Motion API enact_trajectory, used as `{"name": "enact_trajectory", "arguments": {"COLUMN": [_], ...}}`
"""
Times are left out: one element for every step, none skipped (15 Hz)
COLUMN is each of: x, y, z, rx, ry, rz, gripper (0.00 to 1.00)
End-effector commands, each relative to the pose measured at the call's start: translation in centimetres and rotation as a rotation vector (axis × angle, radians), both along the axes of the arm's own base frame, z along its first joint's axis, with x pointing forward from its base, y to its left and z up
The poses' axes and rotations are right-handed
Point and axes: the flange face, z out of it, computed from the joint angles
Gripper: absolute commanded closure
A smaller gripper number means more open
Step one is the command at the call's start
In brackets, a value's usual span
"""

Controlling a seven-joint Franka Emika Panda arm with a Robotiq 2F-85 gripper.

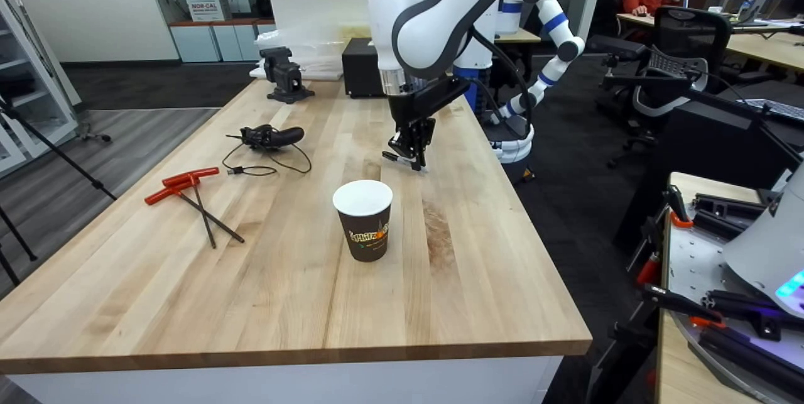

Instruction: Put the marker inside the mug cup

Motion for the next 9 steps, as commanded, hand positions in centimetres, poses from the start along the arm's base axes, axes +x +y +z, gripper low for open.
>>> {"name": "enact_trajectory", "arguments": {"x": [-0.3,-0.5,-0.7,-0.9,-1.2,-1.5,-1.8,-2.1,-2.6], "y": [-0.7,-0.8,-0.9,-0.9,-0.9,-0.8,-0.6,-0.5,-0.1], "z": [2.2,2.6,3.3,3.9,4.9,5.9,6.9,7.9,9.1], "rx": [0.025,0.026,0.027,0.027,0.026,0.026,0.028,0.026,0.03], "ry": [0.021,0.021,0.023,0.022,0.019,0.017,0.013,0.006,0.001], "rz": [0.044,0.059,0.081,0.096,0.114,0.13,0.144,0.157,0.169], "gripper": [0.97,0.97,0.97,0.97,0.97,0.97,0.97,0.97,0.97]}}
